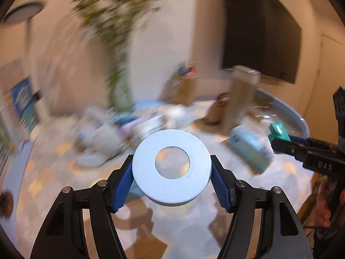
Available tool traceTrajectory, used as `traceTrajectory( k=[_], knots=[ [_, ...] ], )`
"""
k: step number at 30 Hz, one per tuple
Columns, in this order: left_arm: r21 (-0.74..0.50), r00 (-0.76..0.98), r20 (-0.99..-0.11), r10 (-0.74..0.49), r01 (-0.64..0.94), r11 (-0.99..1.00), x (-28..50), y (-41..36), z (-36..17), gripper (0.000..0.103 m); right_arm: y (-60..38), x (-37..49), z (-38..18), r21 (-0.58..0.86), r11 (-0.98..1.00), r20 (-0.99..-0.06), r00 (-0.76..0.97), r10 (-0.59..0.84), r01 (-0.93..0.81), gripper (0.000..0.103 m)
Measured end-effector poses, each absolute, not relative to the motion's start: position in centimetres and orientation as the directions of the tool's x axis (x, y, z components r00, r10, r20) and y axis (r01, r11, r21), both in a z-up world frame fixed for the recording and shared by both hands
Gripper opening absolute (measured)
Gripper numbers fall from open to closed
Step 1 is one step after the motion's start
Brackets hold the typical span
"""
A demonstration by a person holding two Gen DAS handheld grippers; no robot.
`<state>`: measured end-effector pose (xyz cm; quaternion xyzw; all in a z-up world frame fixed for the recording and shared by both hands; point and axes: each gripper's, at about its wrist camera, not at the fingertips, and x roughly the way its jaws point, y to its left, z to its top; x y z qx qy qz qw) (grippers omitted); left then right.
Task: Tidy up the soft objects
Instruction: 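Carry the packet and tape ring to the glass bowl and release them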
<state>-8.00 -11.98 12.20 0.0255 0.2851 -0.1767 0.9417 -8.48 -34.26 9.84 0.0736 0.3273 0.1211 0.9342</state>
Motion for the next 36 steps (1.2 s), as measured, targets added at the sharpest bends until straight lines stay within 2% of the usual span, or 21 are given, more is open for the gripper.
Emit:
traceTrajectory(
  k=[6, 9, 15, 18, 21, 25, 28, 36],
  knots=[
    [-0.07, 0.68, -0.542, -0.495, 0.55, 0.832, -6.1, -22.9, 15.4, 0.065, -43.7, -9.0, 12.3, 0.286, 0.958, -0.55, 0.814, 0.189, -0.03, 0.045],
    [-0.071, 0.631, -0.552, -0.545, 0.615, 0.785, -5.1, -28.2, 15.9, 0.065, -49.3, -8.5, 12.5, 0.315, 0.946, -0.554, 0.825, 0.113, 0.082, 0.045],
    [-0.055, 0.563, -0.6, -0.569, 0.68, 0.731, -2.0, -37.8, 15.0, 0.065, -57.5, -5.8, 11.4, 0.414, 0.883, -0.589, 0.804, 0.075, 0.222, 0.045],
    [-0.071, 0.553, -0.618, -0.559, 0.669, 0.74, -0.1, -40.2, 14.4, 0.065, -60.0, -3.6, 10.5, 0.459, 0.85, -0.607, 0.79, 0.088, 0.258, 0.045],
    [-0.097, 0.539, -0.635, -0.553, 0.655, 0.75, 2.3, -42.3, 13.8, 0.069, -61.6, -1.8, 9.8, 0.49, 0.827, -0.62, 0.777, 0.11, 0.274, 0.046],
    [-0.133, 0.504, -0.65, -0.568, 0.661, 0.739, 3.5, -43.1, 13.7, 0.071, -63.0, 0.4, 8.5, 0.537, 0.796, -0.636, 0.754, 0.164, 0.279, 0.064],
    [-0.144, 0.489, -0.633, -0.6, 0.687, 0.712, 3.0, -42.8, 14.0, 0.079, -63.3, 0.0, 8.0, 0.54, 0.794, -0.638, 0.752, 0.169, 0.279, 0.064],
    [-0.164, 0.475, -0.586, -0.656, 0.723, 0.671, -0.7, -39.1, 15.8, 0.079, -61.7, -2.9, 8.0, 0.508, 0.822, -0.64, 0.752, 0.16, 0.257, 0.064]
  ],
)
